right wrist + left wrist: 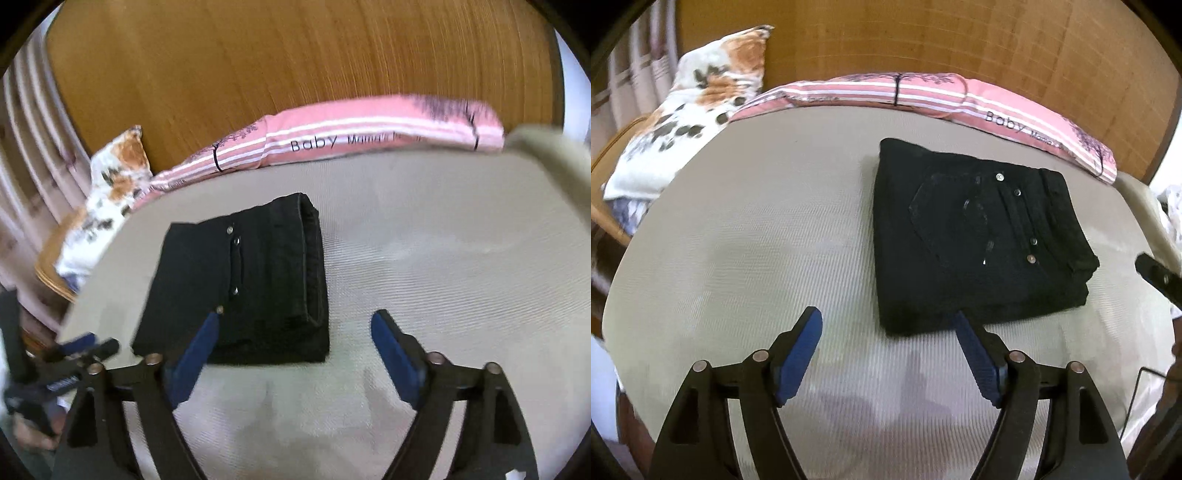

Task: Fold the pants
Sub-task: 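Open the right tool and withdraw both tools from the jeans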

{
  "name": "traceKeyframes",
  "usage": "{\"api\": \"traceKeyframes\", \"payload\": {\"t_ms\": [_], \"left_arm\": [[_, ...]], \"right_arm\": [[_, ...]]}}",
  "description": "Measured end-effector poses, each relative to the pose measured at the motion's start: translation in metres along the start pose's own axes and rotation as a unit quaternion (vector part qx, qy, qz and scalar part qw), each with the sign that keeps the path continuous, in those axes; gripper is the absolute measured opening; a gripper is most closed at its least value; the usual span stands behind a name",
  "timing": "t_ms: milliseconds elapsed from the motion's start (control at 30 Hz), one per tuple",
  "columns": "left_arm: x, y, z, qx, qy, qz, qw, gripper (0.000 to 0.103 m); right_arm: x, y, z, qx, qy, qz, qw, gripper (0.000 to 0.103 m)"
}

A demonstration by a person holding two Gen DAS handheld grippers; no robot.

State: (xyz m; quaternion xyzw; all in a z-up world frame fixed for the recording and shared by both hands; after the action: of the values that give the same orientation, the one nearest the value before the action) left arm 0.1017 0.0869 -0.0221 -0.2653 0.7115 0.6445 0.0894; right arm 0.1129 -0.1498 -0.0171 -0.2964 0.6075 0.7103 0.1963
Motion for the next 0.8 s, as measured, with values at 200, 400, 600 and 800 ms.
{"api": "traceKeyframes", "payload": {"t_ms": [200,400,600,800], "left_arm": [[0.016,0.014,-0.004,-0.035,-0.005,-0.012,0.9993,0.076],[0.029,0.018,-0.009,-0.045,-0.014,-0.016,0.9988,0.076],[0.036,0.022,-0.014,-0.046,-0.023,-0.021,0.9984,0.076],[0.040,0.023,-0.021,-0.045,-0.036,-0.027,0.9980,0.076]], "right_arm": [[0.015,0.006,0.033,0.018,0.022,0.002,1.000,0.094],[0.024,0.012,0.045,0.043,0.041,0.000,0.998,0.097],[0.027,0.018,0.041,0.048,0.019,-0.007,0.999,0.100],[0.030,0.018,0.042,0.043,0.017,-0.001,0.999,0.100]]}}
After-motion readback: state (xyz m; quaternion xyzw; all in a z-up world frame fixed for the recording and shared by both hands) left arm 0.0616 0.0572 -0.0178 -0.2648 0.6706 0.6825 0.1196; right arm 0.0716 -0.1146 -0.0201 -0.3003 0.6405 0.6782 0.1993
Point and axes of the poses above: each gripper's, at about its wrist camera, not at the fingertips, and y roughly against the way its jaws point, z to its left, x to its underside, the point moved 6 cm from there along -y, roughly the way its jaws point, and after that the axes turned 10 degrees about y, right-handed, at the moved point
